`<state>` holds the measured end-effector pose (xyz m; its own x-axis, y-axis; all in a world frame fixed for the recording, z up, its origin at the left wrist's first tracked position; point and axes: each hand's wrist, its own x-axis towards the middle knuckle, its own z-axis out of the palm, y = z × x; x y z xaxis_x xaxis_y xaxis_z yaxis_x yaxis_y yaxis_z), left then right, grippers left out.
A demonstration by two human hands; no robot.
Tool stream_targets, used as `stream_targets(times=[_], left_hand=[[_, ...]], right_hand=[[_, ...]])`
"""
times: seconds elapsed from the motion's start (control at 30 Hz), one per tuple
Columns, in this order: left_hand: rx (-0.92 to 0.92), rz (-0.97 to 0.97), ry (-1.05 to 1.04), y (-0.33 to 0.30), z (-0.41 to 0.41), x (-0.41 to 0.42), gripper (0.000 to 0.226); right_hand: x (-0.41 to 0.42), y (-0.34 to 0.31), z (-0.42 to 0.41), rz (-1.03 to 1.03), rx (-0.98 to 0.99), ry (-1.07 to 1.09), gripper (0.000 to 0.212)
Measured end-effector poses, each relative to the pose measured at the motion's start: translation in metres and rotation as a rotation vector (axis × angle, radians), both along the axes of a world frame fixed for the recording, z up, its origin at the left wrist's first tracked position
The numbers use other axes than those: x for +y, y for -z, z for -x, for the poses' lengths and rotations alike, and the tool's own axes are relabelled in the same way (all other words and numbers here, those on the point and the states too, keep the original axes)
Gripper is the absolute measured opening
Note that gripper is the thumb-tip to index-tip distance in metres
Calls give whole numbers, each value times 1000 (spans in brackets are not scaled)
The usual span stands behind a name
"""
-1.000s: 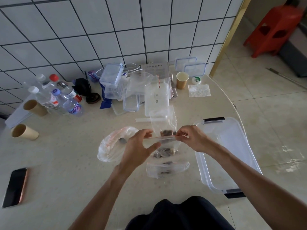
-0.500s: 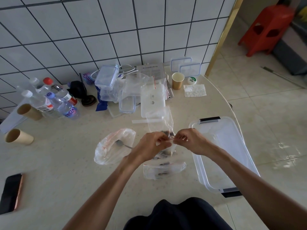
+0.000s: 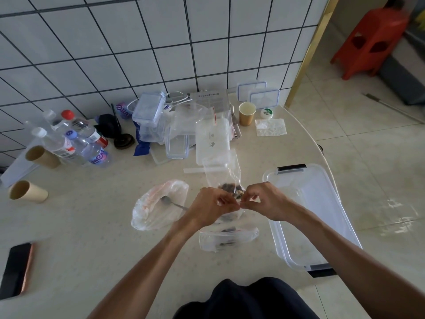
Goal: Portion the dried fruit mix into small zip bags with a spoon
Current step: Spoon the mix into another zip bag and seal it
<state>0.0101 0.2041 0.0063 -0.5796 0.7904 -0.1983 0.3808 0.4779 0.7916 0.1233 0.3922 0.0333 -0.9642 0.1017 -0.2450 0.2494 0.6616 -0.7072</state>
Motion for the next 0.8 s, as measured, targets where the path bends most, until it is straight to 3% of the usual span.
stream_targets(times=[0.2,0.37,0.57,0.7,0.8], left_hand=[[-131,17,-58,8,12,-38,6],[-234,-31,-120,7,11,-75,12],[-248,-49,-98,14,4,-92,13],[-243,-54,-23,12,4,-97,27],[-242,-67,-61,10,11,-95,29]], right_hand=[[20,-5,-15,8,-39,48,14],[23,-8,-31,86,-74,33,9],[24,-11,-37,35,-184,-93,7],[24,-12,-37,102,-210,-136,26],[23,-10,-24,223,-154,-29,26]])
